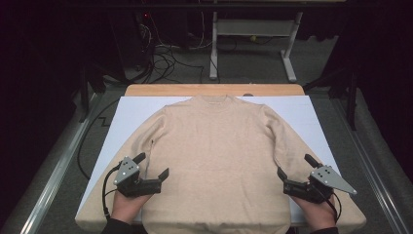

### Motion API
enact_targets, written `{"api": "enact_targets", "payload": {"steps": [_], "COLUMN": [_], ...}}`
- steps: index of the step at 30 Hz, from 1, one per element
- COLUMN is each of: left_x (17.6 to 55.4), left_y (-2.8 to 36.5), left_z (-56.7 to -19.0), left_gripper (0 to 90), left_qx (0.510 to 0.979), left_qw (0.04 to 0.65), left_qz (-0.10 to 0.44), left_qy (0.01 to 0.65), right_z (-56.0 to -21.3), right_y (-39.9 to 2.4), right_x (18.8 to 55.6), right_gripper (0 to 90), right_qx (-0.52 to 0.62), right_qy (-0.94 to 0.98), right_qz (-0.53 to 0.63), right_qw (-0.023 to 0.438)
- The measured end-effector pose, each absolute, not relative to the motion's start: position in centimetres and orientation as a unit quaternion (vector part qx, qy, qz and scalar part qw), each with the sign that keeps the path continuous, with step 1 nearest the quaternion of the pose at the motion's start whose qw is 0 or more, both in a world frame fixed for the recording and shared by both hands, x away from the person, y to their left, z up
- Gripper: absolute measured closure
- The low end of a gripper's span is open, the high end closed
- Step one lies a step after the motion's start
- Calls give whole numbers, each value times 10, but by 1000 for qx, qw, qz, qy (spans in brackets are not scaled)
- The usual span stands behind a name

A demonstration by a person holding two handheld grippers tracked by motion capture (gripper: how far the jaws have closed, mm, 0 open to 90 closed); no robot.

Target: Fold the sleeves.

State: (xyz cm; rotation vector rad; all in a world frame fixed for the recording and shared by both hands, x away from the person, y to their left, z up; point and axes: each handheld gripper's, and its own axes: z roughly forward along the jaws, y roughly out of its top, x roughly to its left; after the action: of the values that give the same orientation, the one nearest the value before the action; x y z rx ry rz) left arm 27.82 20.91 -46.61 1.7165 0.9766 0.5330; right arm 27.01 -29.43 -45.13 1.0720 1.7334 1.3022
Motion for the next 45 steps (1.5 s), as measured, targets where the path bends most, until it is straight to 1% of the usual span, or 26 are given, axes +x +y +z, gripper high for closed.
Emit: {"api": "enact_targets", "payload": {"steps": [15, 23, 27, 29, 33, 39, 45], "left_x": [279, 278, 278, 277, 277, 279, 279], "left_y": [208, 211, 211, 212, 219, 230, 241], "left_z": [-468, -466, -465, -464, -461, -461, -459], "left_gripper": [0, 0, 0, 0, 0, 0, 0], "left_qx": [722, 718, 724, 725, 717, 716, 712], "left_qw": [521, 526, 521, 519, 525, 515, 506], "left_qz": [214, 215, 208, 212, 211, 209, 224], "left_qy": [403, 402, 403, 400, 406, 423, 432], "right_z": [-450, -441, -437, -438, -439, -440, -440], "right_y": [-294, -290, -291, -293, -296, -298, -298], "right_x": [270, 263, 260, 258, 259, 260, 261], "right_gripper": [1, 1, 1, 1, 1, 1, 1], "right_qx": [418, 416, 413, 413, 419, 421, 423], "right_qy": [669, 671, 673, 673, 671, 670, 671], "right_qz": [502, 498, 497, 496, 494, 493, 492], "right_qw": [354, 357, 361, 361, 360, 360, 359]}}
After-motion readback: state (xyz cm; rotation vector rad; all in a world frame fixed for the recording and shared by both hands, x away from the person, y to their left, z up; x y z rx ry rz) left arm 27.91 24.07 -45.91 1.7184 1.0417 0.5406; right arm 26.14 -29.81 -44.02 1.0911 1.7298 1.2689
